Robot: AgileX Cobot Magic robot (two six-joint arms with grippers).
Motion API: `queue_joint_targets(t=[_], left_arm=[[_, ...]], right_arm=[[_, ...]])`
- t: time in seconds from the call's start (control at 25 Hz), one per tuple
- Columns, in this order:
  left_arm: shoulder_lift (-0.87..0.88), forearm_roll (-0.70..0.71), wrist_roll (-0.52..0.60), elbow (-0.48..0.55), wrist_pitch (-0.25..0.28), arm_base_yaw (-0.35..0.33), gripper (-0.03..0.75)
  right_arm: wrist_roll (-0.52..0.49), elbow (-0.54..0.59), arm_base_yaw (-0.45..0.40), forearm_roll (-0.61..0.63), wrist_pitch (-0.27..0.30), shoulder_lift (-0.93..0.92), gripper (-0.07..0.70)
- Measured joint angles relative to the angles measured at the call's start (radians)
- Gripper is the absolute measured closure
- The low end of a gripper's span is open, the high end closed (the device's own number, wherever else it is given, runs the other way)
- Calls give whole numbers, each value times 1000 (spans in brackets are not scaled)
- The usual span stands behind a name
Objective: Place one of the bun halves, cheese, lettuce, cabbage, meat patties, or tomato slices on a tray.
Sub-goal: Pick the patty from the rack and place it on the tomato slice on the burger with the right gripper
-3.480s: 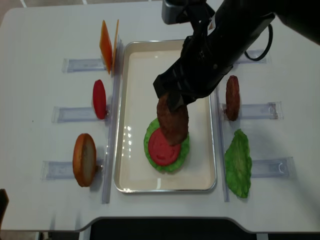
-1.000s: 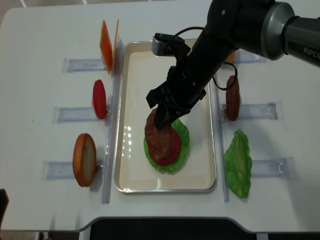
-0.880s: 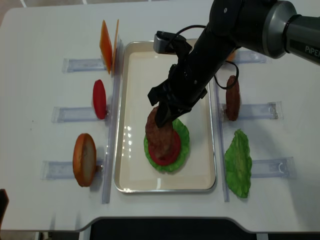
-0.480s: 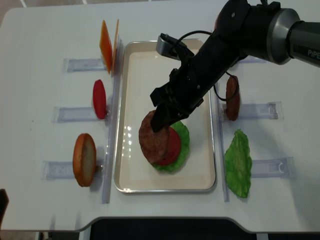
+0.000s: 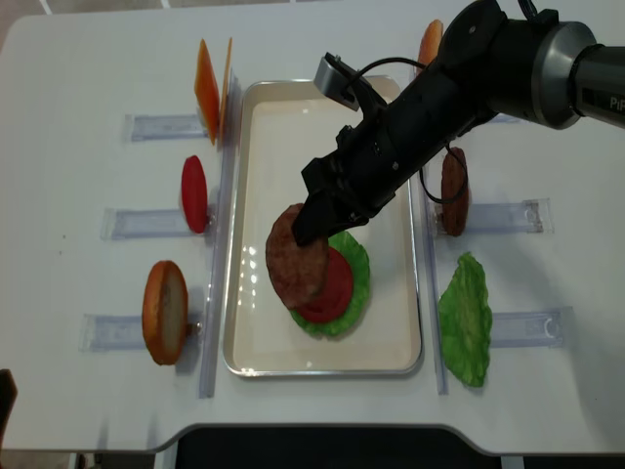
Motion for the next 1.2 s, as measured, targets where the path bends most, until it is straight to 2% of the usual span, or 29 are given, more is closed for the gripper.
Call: queue_joint_targets(t=[0.32, 0.6, 1.2], left_arm=[[0, 0, 0, 0, 0, 0, 199], [0, 0, 0, 0, 0, 0, 199], [0, 0, 0, 0, 0, 0, 199]], right_arm=[[-43, 3, -30, 26, 22, 0, 493], [-71, 60, -31, 27, 24, 0, 490], [-92, 79, -31, 49, -28, 0, 488]])
